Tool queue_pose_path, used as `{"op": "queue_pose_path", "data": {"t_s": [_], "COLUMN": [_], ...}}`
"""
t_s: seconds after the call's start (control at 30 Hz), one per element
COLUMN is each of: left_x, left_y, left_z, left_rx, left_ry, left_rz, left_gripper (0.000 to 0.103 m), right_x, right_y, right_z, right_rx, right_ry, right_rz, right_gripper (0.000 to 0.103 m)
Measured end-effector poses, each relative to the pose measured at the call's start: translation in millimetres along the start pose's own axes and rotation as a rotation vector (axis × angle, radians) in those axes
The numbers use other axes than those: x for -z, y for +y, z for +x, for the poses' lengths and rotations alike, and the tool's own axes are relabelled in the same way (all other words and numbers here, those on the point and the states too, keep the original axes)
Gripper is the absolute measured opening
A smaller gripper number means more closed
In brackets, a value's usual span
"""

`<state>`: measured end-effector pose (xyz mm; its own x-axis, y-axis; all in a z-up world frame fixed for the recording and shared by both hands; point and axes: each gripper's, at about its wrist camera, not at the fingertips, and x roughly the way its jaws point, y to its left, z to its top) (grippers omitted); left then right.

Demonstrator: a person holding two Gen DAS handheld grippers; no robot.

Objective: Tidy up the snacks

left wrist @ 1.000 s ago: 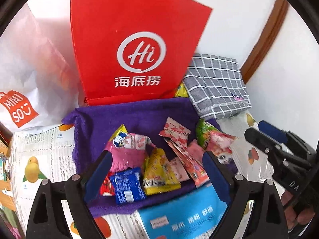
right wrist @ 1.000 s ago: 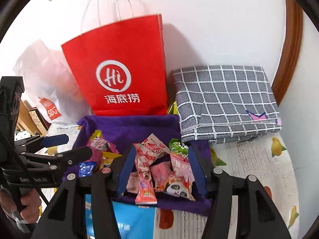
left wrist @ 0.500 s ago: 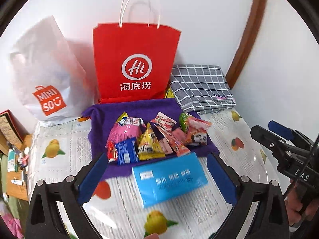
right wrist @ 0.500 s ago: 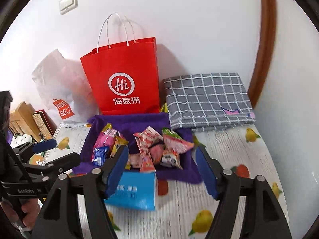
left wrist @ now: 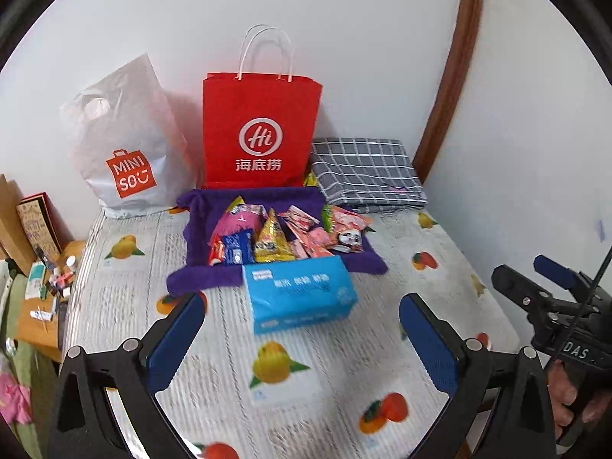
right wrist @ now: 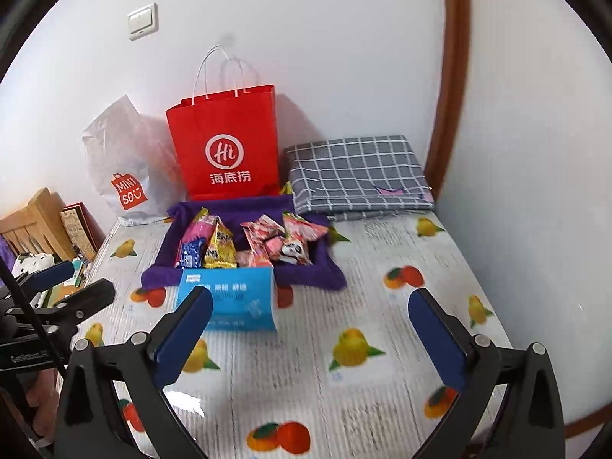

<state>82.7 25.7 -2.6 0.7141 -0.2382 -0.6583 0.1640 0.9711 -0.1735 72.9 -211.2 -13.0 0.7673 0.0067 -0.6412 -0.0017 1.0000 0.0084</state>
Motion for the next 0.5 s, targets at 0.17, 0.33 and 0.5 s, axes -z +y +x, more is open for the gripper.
{"op": "queue_pose_path", "data": {"t_s": [0.17, 0.33, 0.5], "left_x": [16.5, 31.0, 41.3], "left_y": [-18.7, -31.5, -40.9], "left_z": [-21.4, -39.4, -53.1], "left_rx": [-0.028, -0.024, -0.025], "left_ry": [-0.026, -0.044, -0.062], "left_rz": [0.026, 0.038, 0.043], "left_gripper": [0.103, 0.103, 0.103], "right_x": [19.1, 36.2, 47.1], "right_y": [-10.5, -18.0, -20.3], "right_z": [-26.3, -53.1, -72.4], "right_rx": [0.001, -0.01, -0.011], "right_ry": [-0.026, -0.054, -0.073], "right_rz": [0.019, 0.034, 0.025], "right_gripper": [0.101, 0.101, 0.101]}}
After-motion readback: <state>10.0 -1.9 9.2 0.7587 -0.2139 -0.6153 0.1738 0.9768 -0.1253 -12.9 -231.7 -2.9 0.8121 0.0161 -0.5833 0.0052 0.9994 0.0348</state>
